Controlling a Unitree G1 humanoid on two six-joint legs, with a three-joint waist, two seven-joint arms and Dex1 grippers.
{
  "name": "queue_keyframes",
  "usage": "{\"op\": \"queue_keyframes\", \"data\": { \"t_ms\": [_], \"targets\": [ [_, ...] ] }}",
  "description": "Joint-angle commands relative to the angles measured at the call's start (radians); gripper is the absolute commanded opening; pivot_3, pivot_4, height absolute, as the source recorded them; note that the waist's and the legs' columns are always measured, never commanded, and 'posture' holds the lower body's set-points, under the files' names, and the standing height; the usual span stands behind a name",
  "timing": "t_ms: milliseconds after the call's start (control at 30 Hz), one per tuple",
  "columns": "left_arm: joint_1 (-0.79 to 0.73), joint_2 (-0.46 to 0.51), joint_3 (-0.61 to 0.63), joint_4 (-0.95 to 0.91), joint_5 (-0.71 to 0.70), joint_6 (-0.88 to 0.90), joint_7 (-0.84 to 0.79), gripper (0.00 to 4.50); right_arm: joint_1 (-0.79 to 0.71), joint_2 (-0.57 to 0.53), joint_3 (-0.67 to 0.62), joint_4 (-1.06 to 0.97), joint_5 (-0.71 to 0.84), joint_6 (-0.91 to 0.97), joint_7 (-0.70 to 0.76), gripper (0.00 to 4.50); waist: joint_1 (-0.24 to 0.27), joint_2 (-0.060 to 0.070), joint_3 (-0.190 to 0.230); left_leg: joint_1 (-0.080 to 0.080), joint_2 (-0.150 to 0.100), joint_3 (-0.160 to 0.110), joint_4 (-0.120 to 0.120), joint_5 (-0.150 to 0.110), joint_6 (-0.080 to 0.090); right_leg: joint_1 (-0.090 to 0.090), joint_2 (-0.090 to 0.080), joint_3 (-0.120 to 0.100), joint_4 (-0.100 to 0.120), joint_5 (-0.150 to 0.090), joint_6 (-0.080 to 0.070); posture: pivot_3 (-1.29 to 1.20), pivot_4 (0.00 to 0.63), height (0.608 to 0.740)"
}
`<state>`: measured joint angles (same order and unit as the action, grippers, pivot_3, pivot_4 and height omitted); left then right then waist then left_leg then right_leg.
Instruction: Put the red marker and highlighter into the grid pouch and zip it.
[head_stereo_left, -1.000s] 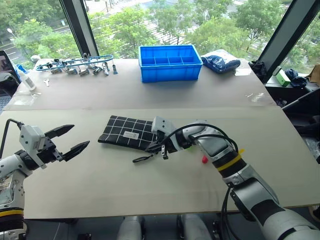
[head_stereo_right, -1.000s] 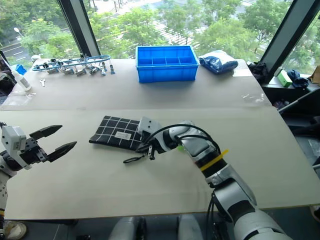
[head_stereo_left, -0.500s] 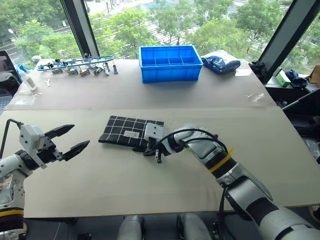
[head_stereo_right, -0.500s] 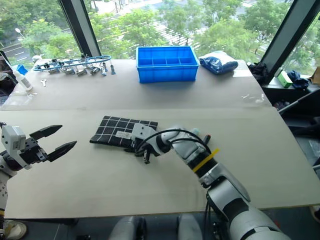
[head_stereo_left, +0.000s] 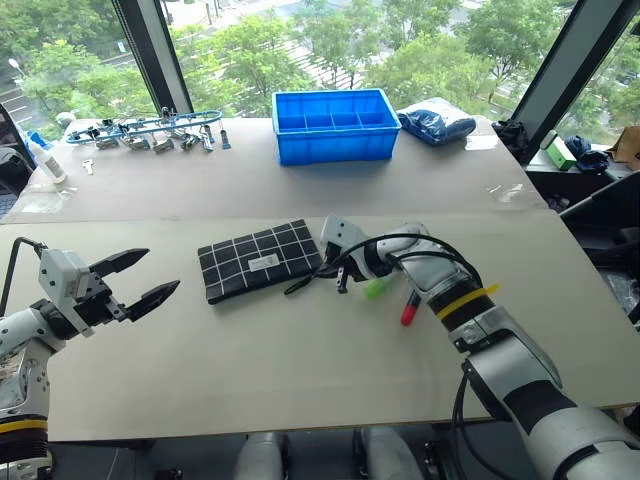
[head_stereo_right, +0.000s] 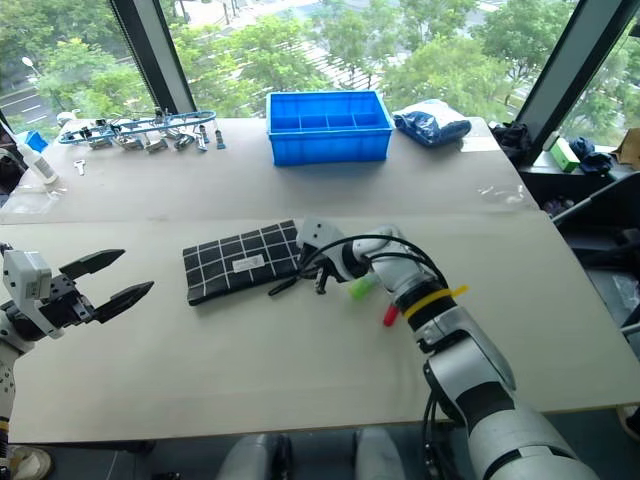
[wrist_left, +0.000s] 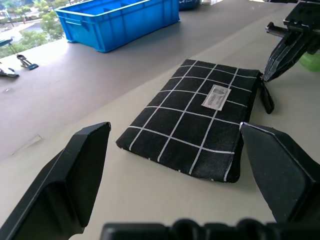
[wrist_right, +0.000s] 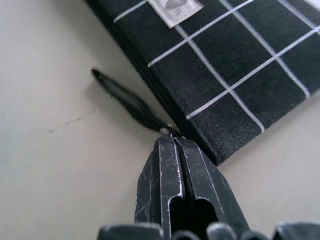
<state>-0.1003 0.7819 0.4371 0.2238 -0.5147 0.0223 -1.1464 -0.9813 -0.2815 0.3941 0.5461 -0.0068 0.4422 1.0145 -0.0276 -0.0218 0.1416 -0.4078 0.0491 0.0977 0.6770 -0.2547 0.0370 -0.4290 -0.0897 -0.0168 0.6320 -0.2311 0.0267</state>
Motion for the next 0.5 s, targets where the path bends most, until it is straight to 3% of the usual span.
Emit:
{"op": "queue_keyframes", "data": {
  "t_ms": [33, 267, 500],
  "targets": [
    [-0.016, 0.01, 0.017, -0.015, -0.017, -0.002, -0.001, 4.5, -0.024, 0.021, -0.047, 0.005, 0.026, -0.007, -0.002, 0.01, 0.0, 0.0, 0.0, 0.0, 0.0, 0.0, 0.0, 0.0, 0.0, 0.0, 0.0, 0.0, 0.0, 0.0, 0.0, 0.0, 0.15, 0.74],
    [-0.028, 0.016, 0.0, 0.003, 0.0, -0.006, -0.017, 4.5, 0.0, 0.021, -0.086, -0.044, 0.059, 0.02, 0.009, 0.01, 0.003, 0.0, 0.0, 0.0, 0.0, 0.0, 0.0, 0.0, 0.0, 0.0, -0.001, 0.0, 0.0, 0.0, 0.0, 0.0, 0.15, 0.74],
    [-0.026, 0.018, -0.025, 0.019, 0.046, 0.004, 0.018, 4.5, 0.01, 0.077, -0.096, -0.005, 0.035, 0.008, -0.072, 0.01, -0.005, 0.0, 0.0, 0.0, 0.0, 0.0, 0.0, 0.0, 0.0, 0.0, 0.0, 0.0, 0.0, 0.0, 0.0, 0.0, 0.15, 0.74]
  ]
}}
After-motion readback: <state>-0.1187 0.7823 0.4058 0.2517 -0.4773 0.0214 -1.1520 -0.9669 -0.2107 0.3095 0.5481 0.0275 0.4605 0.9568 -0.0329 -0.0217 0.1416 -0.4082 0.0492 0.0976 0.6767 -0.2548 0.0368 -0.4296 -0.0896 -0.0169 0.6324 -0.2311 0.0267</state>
